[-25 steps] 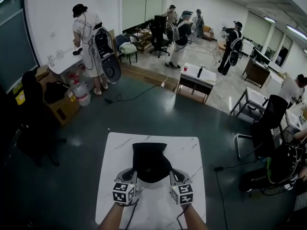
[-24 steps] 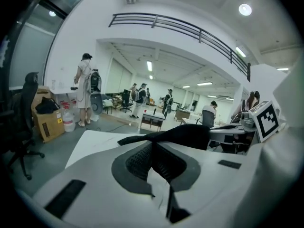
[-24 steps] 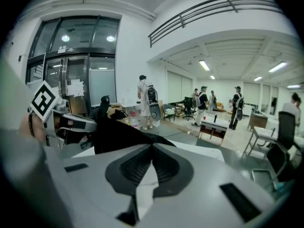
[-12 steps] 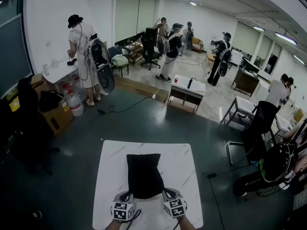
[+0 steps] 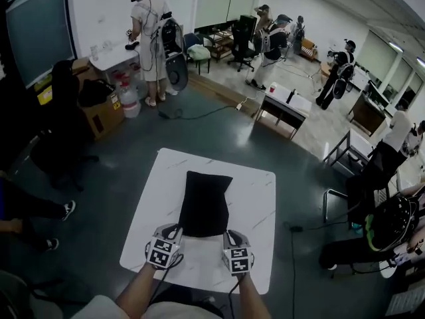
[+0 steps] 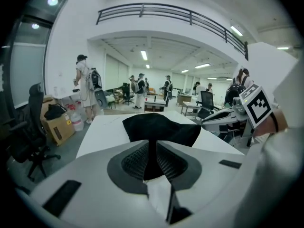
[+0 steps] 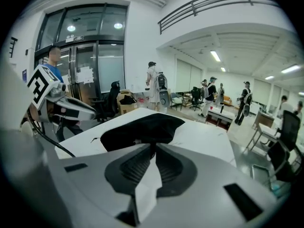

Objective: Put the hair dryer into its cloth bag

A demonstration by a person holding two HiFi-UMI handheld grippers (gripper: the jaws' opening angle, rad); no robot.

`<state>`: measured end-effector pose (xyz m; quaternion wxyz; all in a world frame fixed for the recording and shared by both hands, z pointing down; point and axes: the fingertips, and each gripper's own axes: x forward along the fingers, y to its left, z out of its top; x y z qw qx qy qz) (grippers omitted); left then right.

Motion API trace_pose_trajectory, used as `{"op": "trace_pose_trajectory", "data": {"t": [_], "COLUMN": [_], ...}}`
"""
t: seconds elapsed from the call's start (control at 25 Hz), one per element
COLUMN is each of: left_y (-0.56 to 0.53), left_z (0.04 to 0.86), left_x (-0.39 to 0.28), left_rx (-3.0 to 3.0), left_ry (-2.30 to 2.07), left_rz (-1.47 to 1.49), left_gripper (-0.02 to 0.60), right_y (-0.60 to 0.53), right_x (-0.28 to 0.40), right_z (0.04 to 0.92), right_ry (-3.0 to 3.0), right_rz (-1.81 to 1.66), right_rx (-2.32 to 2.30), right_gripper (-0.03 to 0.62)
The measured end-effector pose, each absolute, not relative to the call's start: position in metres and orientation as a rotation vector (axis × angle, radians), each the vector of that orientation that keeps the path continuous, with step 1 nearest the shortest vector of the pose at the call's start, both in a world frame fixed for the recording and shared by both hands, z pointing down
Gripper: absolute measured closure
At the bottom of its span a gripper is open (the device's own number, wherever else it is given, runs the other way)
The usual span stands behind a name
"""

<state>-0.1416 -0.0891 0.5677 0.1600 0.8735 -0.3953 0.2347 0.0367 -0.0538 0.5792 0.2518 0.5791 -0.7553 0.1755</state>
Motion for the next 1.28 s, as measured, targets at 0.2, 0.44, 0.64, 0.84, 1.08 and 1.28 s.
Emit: {"op": "trace_pose_trajectory", "data": {"t": [0.2,0.44,0.64,0.84,1.08,1.28], "left_y": [-0.053,0.002,0.042,0.073,0.107,0.132], "left_z": [0.551,0.533,0.505,0.475,0.448,0.435], "left_x": [-0.153,-0.126,-0.099,-0.088,-0.070,-0.055], "left_rx": [2.417,2.444,2.483,2.505,2.568,2.606], "left_ry": [-1.223,-1.249,-1.267,-1.323,-1.364,-1.343], "left_rz": [0.615,0.536,0.432,0.324,0.263,0.265], "left_gripper": [0.549,0.554,0.572,0.574,0.574,0.574], "right_y": [-0.025,0.015,0.044,0.079,0.121,0.148], "right_x": [0.025,0.018,0.008,0.001,0.019,0.030], "right_z": [0.557,0.521,0.473,0.430,0.414,0.402], "right_ry": [-2.106,-2.197,-2.310,-2.400,-2.414,-2.398], "right_rz": [0.472,0.436,0.346,0.232,0.188,0.153], "right_rx": [1.595,1.633,1.699,1.767,1.834,1.848], "right_gripper": [0.569,0.569,0.569,0.571,0.579,0.579]}}
